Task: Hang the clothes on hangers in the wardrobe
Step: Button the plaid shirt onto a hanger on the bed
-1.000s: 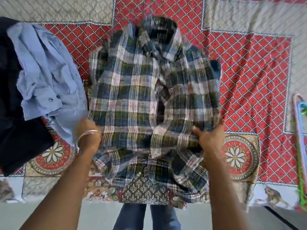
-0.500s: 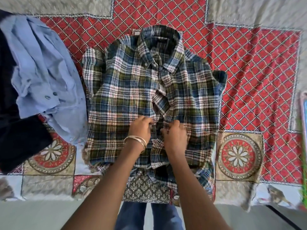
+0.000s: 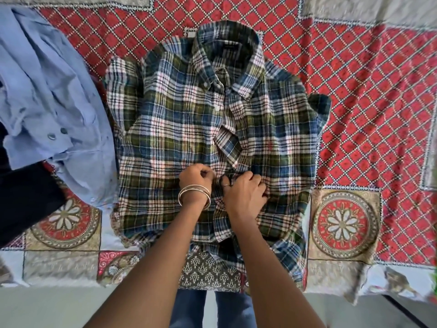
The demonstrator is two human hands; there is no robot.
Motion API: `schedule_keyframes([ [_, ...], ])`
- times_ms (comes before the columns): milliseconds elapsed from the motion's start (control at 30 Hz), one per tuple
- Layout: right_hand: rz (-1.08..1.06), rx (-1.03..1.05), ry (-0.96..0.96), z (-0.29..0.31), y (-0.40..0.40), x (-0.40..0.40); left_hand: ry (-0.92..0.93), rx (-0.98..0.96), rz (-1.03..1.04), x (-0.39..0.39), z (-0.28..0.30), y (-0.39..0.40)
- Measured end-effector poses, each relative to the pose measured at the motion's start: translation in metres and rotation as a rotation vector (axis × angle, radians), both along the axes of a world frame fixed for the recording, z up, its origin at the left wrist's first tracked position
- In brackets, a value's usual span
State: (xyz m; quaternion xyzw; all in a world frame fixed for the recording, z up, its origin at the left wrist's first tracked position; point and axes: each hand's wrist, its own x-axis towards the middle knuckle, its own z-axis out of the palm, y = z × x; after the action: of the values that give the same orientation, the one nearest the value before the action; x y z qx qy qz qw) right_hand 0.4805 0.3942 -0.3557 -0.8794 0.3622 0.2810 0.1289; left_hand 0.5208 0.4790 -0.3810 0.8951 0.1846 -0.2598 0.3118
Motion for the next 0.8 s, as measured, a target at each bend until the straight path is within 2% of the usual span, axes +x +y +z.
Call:
schedule_keyframes([
  [167, -0.114, 0.033, -0.08, -0.001, -0.005, 0.01, -0.034, -0.088, -0.009, 0.001, 0.003, 0.009],
  [300, -0.433, 0.175, -0.248, 0.004, -0.015, 0.011, -0.091, -0.159, -0.032, -0.001, 0.005, 0.01],
  [367, -0.514, 0.288, -0.369, 0.012, -0.02, 0.011, -0.122, -0.181, -0.039, -0.004, 0.01, 0.012],
  [433, -0.476, 0.404, -0.46, 0.023, -0.017, 0.013, -0.128, -0.193, -0.016, -0.005, 0.014, 0.013],
  [500, -0.365, 0.47, -0.466, 0.032, -0.01, 0.014, -0.134, -0.215, 0.006, -0.006, 0.018, 0.012],
  [700, -0.08, 0.374, -0.349, 0.018, -0.006, 0.017, -0.14, -0.253, -0.028, 0.0, 0.026, 0.007],
  [800, -0.122, 0.435, -0.402, 0.02, -0.008, 0.016, -0.109, -0.263, -0.04, 0.004, 0.026, 0.008],
])
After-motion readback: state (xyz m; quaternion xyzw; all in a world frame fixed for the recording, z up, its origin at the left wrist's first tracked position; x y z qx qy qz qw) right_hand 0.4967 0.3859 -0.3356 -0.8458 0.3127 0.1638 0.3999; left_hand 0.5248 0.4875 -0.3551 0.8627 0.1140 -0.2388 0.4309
